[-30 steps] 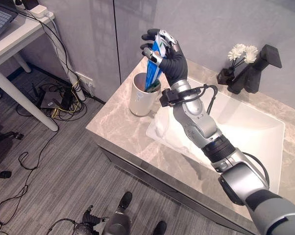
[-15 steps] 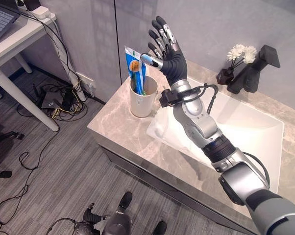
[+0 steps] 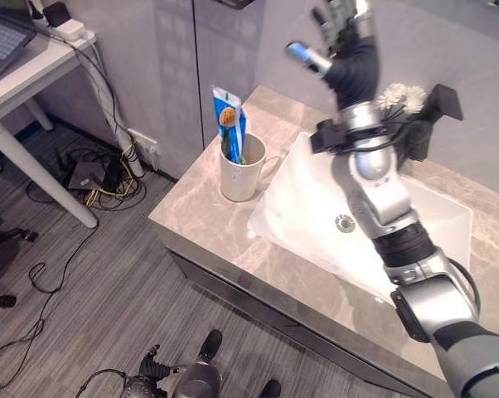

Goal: Put brush and paste in cup on sink, flatten towel.

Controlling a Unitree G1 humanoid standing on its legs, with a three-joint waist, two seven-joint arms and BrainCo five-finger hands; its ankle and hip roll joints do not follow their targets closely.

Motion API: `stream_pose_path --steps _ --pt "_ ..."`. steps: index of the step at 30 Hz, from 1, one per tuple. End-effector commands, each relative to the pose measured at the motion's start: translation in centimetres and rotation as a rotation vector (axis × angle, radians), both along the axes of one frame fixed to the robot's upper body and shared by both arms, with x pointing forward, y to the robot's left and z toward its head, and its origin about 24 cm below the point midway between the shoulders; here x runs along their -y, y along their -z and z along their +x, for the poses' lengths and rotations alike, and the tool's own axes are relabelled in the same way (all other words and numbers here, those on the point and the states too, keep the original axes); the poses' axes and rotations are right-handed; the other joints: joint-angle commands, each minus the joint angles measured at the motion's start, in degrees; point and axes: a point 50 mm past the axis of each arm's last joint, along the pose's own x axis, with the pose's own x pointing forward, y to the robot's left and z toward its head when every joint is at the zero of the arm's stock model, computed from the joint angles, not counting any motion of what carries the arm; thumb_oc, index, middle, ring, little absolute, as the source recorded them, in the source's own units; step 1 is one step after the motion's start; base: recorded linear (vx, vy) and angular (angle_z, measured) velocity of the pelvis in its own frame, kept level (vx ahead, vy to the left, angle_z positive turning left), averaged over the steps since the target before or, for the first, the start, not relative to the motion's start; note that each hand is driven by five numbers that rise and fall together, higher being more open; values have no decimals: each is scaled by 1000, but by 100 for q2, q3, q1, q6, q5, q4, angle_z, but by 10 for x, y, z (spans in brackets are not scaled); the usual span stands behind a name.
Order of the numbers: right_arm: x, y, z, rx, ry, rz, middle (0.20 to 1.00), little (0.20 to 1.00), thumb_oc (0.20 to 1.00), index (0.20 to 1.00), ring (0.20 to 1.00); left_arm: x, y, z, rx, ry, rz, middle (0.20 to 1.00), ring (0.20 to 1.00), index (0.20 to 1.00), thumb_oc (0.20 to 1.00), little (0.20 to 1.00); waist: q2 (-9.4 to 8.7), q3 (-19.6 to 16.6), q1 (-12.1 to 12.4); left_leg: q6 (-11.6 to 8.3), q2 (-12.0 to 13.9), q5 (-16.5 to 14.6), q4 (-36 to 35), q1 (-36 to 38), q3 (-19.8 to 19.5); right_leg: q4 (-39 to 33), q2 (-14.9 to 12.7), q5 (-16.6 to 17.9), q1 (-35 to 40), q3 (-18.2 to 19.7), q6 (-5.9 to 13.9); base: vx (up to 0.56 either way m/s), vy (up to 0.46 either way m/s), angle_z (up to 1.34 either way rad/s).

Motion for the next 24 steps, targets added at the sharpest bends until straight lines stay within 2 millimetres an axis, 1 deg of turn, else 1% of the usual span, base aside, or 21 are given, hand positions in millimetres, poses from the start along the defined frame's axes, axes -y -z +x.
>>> stream_pose_path --steps 1,2,3,5,7,8,9,10,11,13,14,15,16,17,18,19,20,21,22,23,24 --pt "49 -3 -17 113 238 -97 1000 1000 1000 1000 1000 3 9 -21 -91 66 -2 1000 1000 1000 1000 1000 201 -455 -366 57 266 -350 -75 472 599 151 -117 622 -114 413 186 24 39 -15" --pt "65 0 -23 115 303 -106 1000 1000 1000 1000 1000 3 10 -23 -99 67 -6 1000 1000 1000 1000 1000 241 -476 -486 57 291 -406 -75 551 669 158 -94 583 -88 489 185 12 48 -35" --pt "92 8 -29 90 412 -85 1000 1000 1000 1000 1000 4 12 -27 -123 73 -14 1000 1000 1000 1000 1000 276 -521 -603 78 297 -412 -75 598 762 143 -82 595 -102 590 185 11 58 -44" --pt "133 20 -45 55 541 15 1000 1000 1000 1000 1000 4 13 -32 -125 51 -39 1000 1000 1000 1000 1000 401 -592 -863 117 335 -455 -75 706 1008 95 -65 614 -147 813 178 -7 50 -57" --pt "157 34 -56 19 646 83 1000 1000 1000 1000 1000 7 11 -30 -104 36 -76 1000 1000 1000 1000 1000 498 -596 -1078 135 347 -405 -75 719 1181 74 -68 678 -229 973 168 -39 26 -65" --pt "173 39 -66 4 722 109 1000 1000 1000 1000 1000 6 10 -29 -96 34 -84 1000 1000 1000 1000 1000 540 -632 -1154 137 368 -470 -75 759 1255 39 -51 658 -236 1060 175 -63 -3 -50" --pt "194 51 -79 -8 777 221 1000 1000 1000 1000 1000 13 9 -29 -85 43 -110 1000 1000 1000 1000 1000 630 -621 -1325 149 373 -427 -75 755 1347 38 -51 714 -313 1156 164 -16 -20 -48" --pt "195 52 -81 -10 780 222 1000 1000 1000 1000 1000 12 9 -30 -87 46 -109 1000 1000 1000 1000 1000 623 -632 -1289 147 378 -435 -75 762 1361 39 -46 712 -315 1170 162 -65 -14 -42" --pt "222 67 -96 -48 940 267 1000 1000 1000 1000 1000 17 5 -23 -62 106 -130 1000 1000 1000 1000 1000 738 -611 -1490 142 393 -434 -75 760 1468 9 -40 721 -384 1302 168 -25 -1 -45" --pt "235 84 -104 -96 1017 313 1000 1000 1000 1000 1000 19 0 -19 -31 124 -144 1000 1000 1000 1000 1000 842 -609 -1593 137 415 -509 -75 796 1585 -8 -33 696 -437 1446 179 -4 1 -35" --pt "235 84 -104 -96 1018 314 1000 1000 1000 1000 1000 19 -1 -20 -31 124 -144 1000 1000 1000 1000 1000 835 -600 -1583 140 411 -456 -75 777 1601 -7 -35 743 -461 1452 170 25 12 -44" --pt "241 98 -109 -141 1066 345 1000 1000 1000 1000 1000 21 -3 -16 -10 131 -156 1000 1000 1000 1000 1000 909 -590 -1664 140 417 -522 -75 812 1665 -11 -33 716 -491 1553 184 -21 6 -52" --pt "250 125 -116 -220 1124 419 1000 1000 1000 1000 1000 21 -10 -9 36 144 -149 1000 1000 1000 1000 1000 975 -556 -1723 145 427 -538 -75 834 1770 -11 -30 735 -541 1660 196 -57 12 -54" --pt "246 155 -116 -313 1061 534 1000 1000 1000 1000 1000 18 -23 5 127 141 -131 1000 1000 1000 1000 1000 1049 -489 -1798 138 429 -481 -75 814 1885 -11 -31 801 -645 1769 186 -112 5 -47" --pt "250 182 -120 -421 1050 611 1000 1000 1000 1000 1000 17 -27 5 145 132 -135 1000 1000 1000 1000 1000 1061 -456 -1853 139 432 -481 -75 811 1954 -11 -21 825 -704 1853 193 -102 17 -46" --pt "263 221 -133 -593 1135 658 1000 1000 1000 1000 1000 12 -30 3 152 125 -129 1000 1000 1000 1000 1000 1081 -416 -1857 139 439 -520 -75 857 2056 -11 -7 827 -733 1948 217 -56 -6 -57" --pt "266 253 -140 -754 1187 678 1000 1000 1000 1000 1000 5 -20 -11 91 94 -90 1000 1000 1000 1000 1000 1085 -381 -1839 127 454 -507 -75 866 2121 -11 9 849 -770 2014 214 -32 -16 -51" --pt "270 275 -153 -879 1230 681 1000 1000 1000 1000 1000 1 -15 -17 67 100 -55 1000 1000 1000 1000 1000 1082 -349 -1824 110 461 -535 -75 861 2133 -11 21 822 -791 2046 209 -25 -24 -50" --pt "271 275 -152 -879 1228 681 1000 1000 1000 1000 1000 3 -14 -17 70 103 -54 1000 1000 1000 1000 1000 1087 -349 -1811 108 461 -537 -75 864 2145 -11 22 821 -794 2058 207 -10 -40 -37" --pt "272 307 -175 -1034 1299 733 1000 1000 1000 1000 1000 3 -8 -20 34 122 -35 1000 1000 1000 1000 1000 1078 -326 -1808 88 474 -528 -75 867 2152 -11 32 816 -789 2060 194 10 -99 -26" --pt "258 350 -203 -1255 1291 797 1000 1000 1000 1000 1000 13 14 -35 -124 95 -43 1000 1000 1000 1000 1000 1031 -335 -1869 41 501 -527 -75 897 2163 -11 58 793 -761 2068 173 33 -137 -13"
